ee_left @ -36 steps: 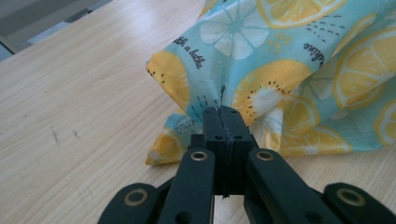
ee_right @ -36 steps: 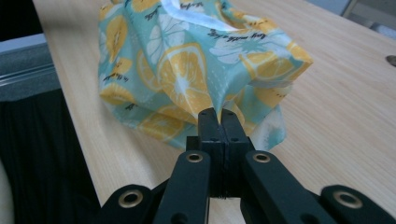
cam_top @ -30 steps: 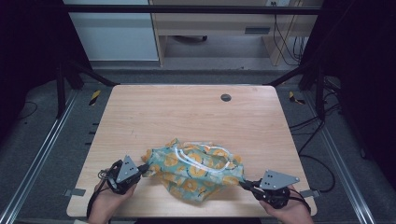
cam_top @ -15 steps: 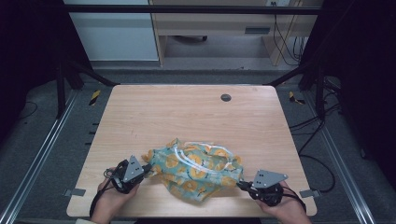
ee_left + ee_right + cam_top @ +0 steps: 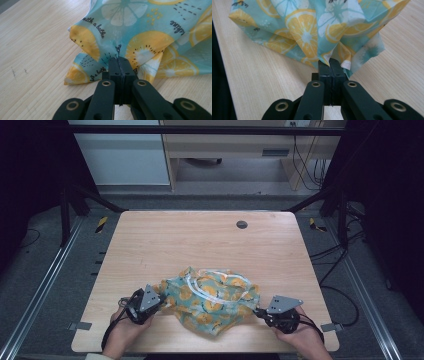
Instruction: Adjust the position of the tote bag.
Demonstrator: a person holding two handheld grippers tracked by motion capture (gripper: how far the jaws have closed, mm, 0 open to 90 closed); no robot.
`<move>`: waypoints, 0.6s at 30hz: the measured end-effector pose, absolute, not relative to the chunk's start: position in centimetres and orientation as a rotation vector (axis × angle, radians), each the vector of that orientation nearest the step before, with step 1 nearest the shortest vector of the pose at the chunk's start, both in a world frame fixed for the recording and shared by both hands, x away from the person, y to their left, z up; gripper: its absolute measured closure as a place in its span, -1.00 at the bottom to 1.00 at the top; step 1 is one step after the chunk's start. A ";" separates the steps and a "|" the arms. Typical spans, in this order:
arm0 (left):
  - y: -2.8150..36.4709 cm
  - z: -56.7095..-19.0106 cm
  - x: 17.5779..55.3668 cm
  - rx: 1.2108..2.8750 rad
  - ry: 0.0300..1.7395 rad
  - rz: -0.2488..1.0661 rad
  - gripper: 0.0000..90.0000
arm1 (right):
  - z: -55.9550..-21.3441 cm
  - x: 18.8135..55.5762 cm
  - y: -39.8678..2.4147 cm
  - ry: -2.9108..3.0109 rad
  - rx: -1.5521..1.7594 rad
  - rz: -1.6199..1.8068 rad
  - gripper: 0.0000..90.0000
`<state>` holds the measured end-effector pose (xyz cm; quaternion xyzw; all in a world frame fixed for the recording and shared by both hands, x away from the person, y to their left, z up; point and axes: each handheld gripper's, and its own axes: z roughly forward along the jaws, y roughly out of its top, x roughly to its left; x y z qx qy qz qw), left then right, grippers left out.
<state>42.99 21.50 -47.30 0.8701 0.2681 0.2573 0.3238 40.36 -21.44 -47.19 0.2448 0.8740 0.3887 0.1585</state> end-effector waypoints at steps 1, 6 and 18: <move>21.5 -47.3 43.0 2.283 0.703 0.675 1.00 | -47.2 40.4 -21.4 2.499 0.700 1.111 1.00; 21.3 -47.4 43.3 2.283 0.717 0.674 1.00 | -47.4 41.0 -21.2 2.493 0.721 1.094 1.00; 20.9 -47.6 44.4 2.252 0.763 0.662 1.00 | -47.4 42.2 -21.1 2.454 0.774 1.098 1.00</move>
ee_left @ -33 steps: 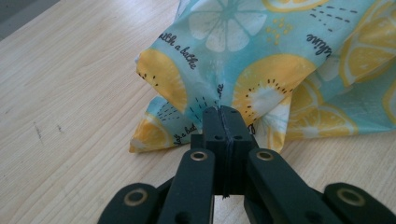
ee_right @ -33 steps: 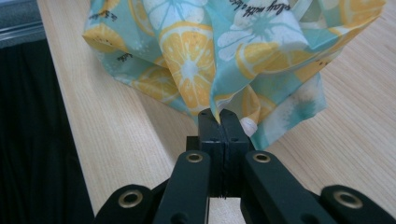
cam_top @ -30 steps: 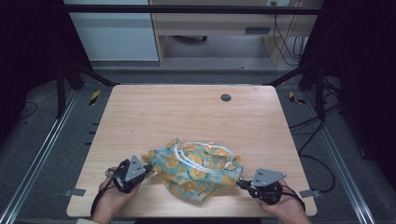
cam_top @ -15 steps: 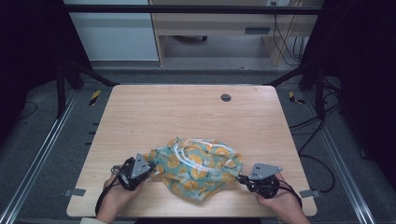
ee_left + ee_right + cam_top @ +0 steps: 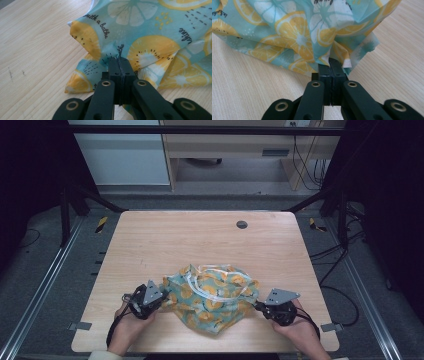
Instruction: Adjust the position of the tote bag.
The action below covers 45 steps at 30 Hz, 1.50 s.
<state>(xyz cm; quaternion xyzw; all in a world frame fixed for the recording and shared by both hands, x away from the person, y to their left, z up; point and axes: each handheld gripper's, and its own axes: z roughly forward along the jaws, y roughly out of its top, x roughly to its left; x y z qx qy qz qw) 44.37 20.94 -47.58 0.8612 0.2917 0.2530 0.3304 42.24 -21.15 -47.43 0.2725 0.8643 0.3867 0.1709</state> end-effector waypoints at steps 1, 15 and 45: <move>20.9 -47.6 44.4 2.252 0.764 0.662 1.00 | -47.4 42.2 -21.2 2.450 0.780 1.100 1.00; 20.6 -47.7 44.2 2.252 0.767 0.644 1.00 | -47.1 42.1 -22.1 2.406 0.833 1.129 1.00; 22.1 -42.2 42.1 2.023 0.860 0.649 -0.22 | -40.4 42.1 -22.8 2.253 0.891 1.292 -0.21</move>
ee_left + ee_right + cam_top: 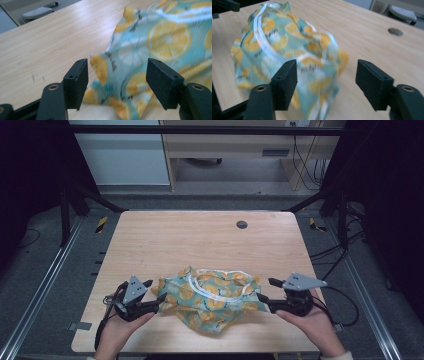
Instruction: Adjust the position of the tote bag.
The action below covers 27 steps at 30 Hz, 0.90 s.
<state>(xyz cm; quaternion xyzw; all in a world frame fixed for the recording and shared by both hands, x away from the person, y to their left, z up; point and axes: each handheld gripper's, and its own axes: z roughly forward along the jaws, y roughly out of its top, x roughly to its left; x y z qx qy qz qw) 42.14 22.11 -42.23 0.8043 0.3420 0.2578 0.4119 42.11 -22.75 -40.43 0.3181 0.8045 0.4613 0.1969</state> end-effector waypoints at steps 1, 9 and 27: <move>21.8 -42.0 42.4 2.014 0.860 0.648 -0.23 | -40.0 42.6 -22.2 2.263 0.874 1.277 -0.20; 21.7 -43.7 42.2 2.015 0.869 0.612 -0.24 | -40.5 48.4 -17.1 2.424 0.795 1.119 -0.20; 19.8 -40.7 42.6 1.996 0.806 0.584 -0.25 | -37.1 45.3 -15.4 2.344 0.677 1.365 0.99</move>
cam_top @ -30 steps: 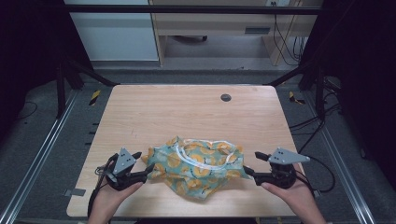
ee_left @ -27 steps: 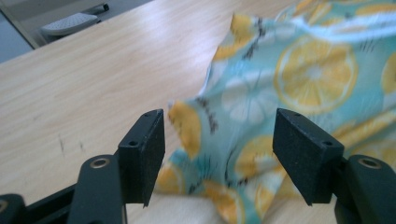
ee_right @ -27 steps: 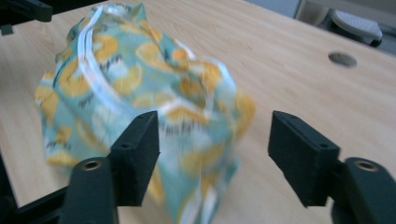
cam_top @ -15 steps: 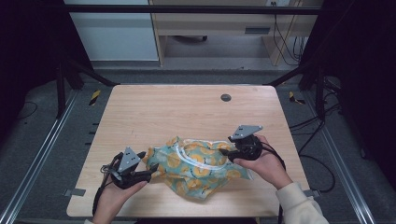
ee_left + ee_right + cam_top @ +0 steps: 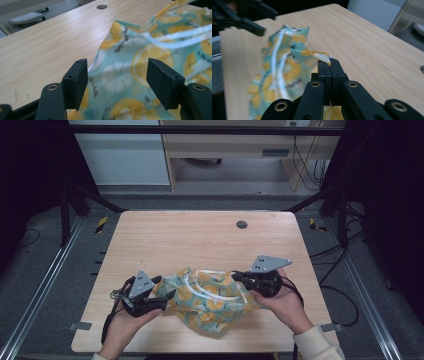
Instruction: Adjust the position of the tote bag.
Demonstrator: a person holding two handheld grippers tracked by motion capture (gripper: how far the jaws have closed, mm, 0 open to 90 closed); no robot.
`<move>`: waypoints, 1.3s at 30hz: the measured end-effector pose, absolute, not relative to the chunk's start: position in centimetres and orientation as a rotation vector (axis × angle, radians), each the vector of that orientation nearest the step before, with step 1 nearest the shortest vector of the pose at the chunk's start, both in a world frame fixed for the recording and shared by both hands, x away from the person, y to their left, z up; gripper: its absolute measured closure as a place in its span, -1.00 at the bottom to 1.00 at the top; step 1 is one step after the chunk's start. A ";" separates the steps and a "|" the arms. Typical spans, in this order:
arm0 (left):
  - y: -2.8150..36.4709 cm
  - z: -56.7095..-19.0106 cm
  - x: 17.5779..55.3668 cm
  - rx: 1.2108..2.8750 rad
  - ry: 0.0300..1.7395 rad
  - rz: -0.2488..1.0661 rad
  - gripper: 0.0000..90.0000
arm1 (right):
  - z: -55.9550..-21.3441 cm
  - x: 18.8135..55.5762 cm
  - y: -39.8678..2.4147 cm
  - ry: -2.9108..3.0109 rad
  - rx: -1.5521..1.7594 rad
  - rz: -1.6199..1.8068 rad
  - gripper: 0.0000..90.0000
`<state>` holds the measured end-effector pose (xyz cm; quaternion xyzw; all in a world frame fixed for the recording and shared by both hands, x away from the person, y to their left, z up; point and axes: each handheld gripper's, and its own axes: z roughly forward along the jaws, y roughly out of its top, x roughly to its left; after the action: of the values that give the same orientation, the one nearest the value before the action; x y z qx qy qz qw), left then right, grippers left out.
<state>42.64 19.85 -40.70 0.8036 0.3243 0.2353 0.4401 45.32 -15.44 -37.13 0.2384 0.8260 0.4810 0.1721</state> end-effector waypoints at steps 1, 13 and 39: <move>19.8 -40.7 42.6 1.996 0.806 0.584 -0.26 | -37.1 45.3 -15.4 2.344 0.677 1.365 0.99; 15.5 -38.5 46.4 2.089 0.760 0.516 -0.61 | -35.5 42.6 -15.0 2.347 0.567 1.432 0.99; 18.1 -42.6 38.7 2.059 0.653 0.538 0.94 | -39.4 38.4 -15.4 2.473 0.531 1.376 0.98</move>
<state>38.65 18.09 -42.62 0.8298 0.2631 0.2169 0.4418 38.42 -15.36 -39.39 0.1830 0.8514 0.4738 0.1308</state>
